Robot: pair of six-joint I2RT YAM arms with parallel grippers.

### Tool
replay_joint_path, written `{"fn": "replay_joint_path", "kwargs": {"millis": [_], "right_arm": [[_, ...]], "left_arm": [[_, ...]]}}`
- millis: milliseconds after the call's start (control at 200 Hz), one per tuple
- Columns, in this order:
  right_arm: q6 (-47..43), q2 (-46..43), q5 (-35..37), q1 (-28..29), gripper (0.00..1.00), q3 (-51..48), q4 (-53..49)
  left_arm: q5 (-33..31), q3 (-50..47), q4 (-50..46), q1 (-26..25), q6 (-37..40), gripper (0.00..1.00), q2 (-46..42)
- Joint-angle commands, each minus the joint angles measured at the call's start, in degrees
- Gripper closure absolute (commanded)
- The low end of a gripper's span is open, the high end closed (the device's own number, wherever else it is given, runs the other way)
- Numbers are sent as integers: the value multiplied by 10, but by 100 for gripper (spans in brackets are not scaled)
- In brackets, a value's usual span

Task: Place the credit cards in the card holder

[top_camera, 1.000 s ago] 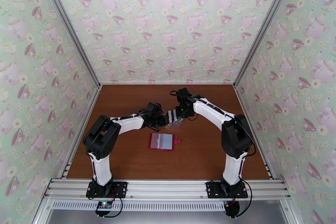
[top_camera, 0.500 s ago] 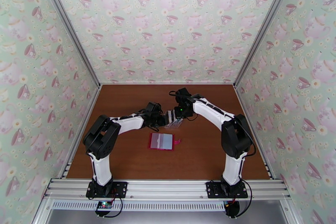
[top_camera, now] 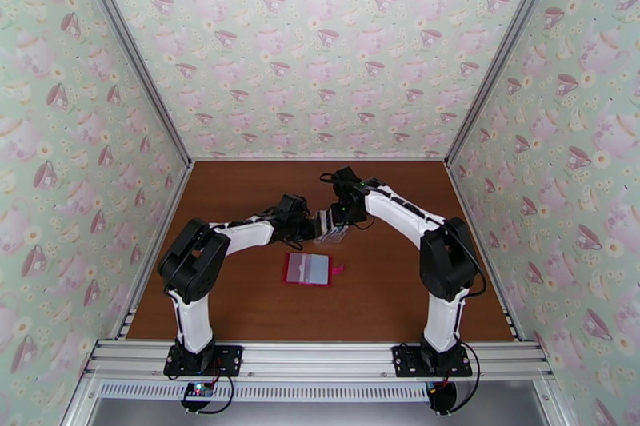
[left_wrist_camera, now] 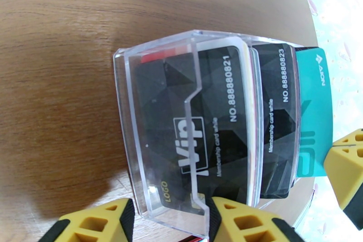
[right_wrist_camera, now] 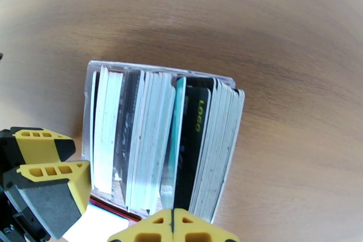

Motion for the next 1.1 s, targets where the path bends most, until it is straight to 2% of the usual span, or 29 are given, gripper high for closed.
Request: {"fn": "replay_joint_path", "kwargs": {"millis": [0, 396, 491, 836, 1097], "right_arm": [[-4, -2, 25, 2, 98, 14, -25], [-4, 18, -44, 3, 97, 12, -7], [-1, 33, -47, 2, 96, 13, -7], [2, 49, -43, 1, 80, 27, -6], [3, 62, -43, -9, 80, 55, -15]], "left_arm": [[-4, -20, -40, 7, 6, 52, 18], [-4, -23, -36, 7, 3, 52, 18], [-4, -23, -36, 7, 3, 52, 16], [-1, -22, -36, 7, 4, 52, 17], [-2, -23, -36, 7, 3, 52, 19]]}}
